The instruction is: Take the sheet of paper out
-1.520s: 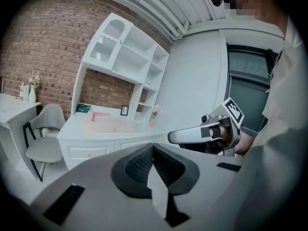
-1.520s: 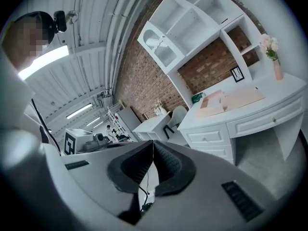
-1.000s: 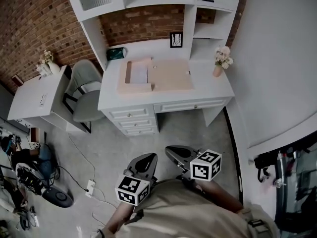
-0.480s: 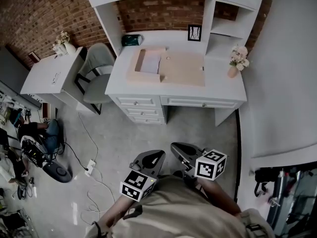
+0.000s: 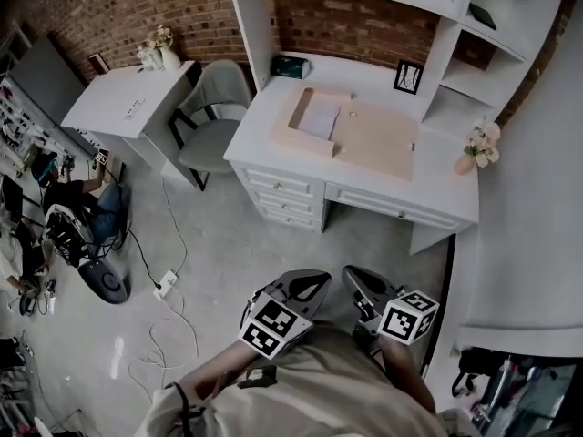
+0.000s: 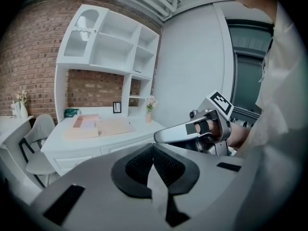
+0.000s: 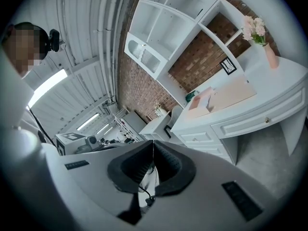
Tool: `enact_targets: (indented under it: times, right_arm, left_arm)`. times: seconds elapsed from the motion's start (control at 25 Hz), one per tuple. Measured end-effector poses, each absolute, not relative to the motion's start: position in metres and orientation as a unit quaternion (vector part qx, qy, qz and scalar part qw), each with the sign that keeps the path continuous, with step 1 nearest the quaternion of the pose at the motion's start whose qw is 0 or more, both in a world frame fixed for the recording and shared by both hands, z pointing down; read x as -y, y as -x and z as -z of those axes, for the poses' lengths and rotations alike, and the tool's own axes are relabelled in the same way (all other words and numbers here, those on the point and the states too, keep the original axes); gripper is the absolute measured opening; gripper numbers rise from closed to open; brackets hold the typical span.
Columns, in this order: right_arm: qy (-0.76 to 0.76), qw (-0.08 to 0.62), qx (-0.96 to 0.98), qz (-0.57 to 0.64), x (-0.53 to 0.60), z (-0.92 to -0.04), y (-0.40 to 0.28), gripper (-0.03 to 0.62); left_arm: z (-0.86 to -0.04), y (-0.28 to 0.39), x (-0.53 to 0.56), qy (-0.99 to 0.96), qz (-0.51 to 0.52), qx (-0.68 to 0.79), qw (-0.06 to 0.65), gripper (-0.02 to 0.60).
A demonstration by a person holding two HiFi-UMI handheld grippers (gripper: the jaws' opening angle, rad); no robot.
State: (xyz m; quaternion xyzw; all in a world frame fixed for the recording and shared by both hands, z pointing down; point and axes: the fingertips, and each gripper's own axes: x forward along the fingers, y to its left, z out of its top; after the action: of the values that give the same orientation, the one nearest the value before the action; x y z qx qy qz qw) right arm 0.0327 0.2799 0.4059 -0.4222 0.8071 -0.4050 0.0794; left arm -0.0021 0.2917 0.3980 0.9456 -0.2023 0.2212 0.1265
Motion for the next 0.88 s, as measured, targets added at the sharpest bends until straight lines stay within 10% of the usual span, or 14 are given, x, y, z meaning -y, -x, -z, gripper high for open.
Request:
enact_targets:
  times: [0.88]
  right_arm:
    - [0.383,-0.004,-0.848,0.365,-0.161,-0.391,0.059,0.028]
  left_arm:
    - [-0.385,0.084,-0.156,-0.946,-0.150,0.238,0.159,0.017]
